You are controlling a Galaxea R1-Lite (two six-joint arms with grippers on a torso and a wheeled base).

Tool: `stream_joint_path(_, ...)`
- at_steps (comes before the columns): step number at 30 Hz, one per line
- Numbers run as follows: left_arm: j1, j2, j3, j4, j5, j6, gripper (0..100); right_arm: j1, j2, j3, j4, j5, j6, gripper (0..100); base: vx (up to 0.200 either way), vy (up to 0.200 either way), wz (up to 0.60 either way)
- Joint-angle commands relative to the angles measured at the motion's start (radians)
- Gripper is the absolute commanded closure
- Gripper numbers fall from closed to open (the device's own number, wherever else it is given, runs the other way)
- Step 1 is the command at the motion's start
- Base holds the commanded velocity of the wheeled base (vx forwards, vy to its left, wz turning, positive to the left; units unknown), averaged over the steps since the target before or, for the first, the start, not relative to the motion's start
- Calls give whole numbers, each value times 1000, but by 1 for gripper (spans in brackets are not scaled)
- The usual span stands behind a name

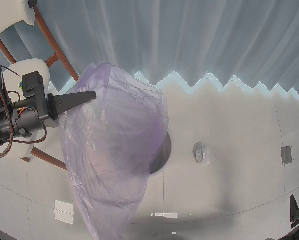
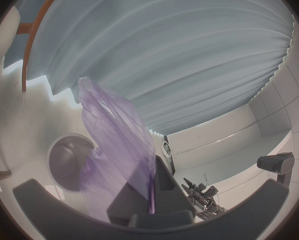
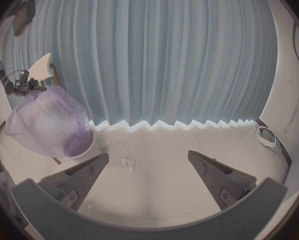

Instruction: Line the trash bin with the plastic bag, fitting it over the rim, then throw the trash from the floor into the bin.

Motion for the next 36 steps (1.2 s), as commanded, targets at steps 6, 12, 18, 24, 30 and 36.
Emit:
stream_joint_path(6, -1, 105, 6, -52, 0, -1, 100, 0, -15, 18, -1, 0, -1, 0, 0, 0, 0)
stream_joint_path(12, -27, 117, 58, -53, -12, -1, 100, 0, -15, 18, -1, 0, -1, 0, 0, 0, 0)
stream_joint_path(18, -15, 145, 101, -55, -21, 4, 100, 0, -15, 18, -1, 0, -1, 0, 0, 0, 0)
stream_joint_path(24, 17, 191, 86, -55, -23, 11, 100, 0, -15, 18, -1, 0, -1, 0, 0, 0, 0)
stream_joint_path(30, 16, 216, 54, -53, -64, 8, 100, 0, -15, 18, -1, 0, -1, 0, 167, 0, 0)
stream_joint_path(36, 6, 220, 49, -55, -67, 11, 100, 0, -15, 18, -1, 0, -1, 0, 200, 0, 0)
